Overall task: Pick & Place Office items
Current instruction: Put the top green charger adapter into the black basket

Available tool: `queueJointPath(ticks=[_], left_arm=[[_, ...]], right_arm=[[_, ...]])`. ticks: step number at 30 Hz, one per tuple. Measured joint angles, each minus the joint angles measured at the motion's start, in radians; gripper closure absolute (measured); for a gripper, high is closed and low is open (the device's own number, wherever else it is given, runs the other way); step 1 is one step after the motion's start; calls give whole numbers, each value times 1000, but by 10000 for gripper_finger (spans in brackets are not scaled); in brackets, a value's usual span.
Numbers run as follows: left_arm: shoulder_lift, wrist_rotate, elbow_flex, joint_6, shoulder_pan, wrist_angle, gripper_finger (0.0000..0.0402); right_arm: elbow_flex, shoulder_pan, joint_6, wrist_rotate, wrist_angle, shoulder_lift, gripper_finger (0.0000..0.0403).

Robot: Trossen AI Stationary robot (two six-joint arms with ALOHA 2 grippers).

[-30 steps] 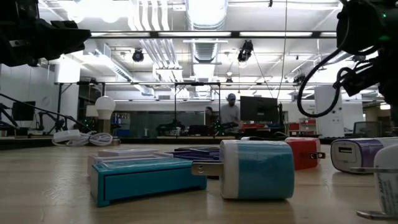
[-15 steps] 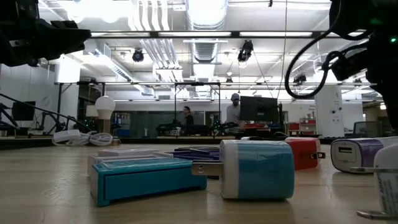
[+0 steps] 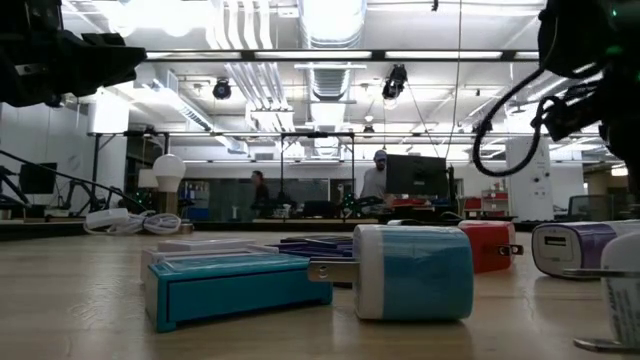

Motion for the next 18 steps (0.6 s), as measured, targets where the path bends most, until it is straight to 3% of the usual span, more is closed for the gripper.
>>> queueJointPath(ticks=[18], left_arm=[[0, 0, 0, 0, 0, 0, 392]], right_arm=[[-156, 0, -2, -14, 229, -4, 184]])
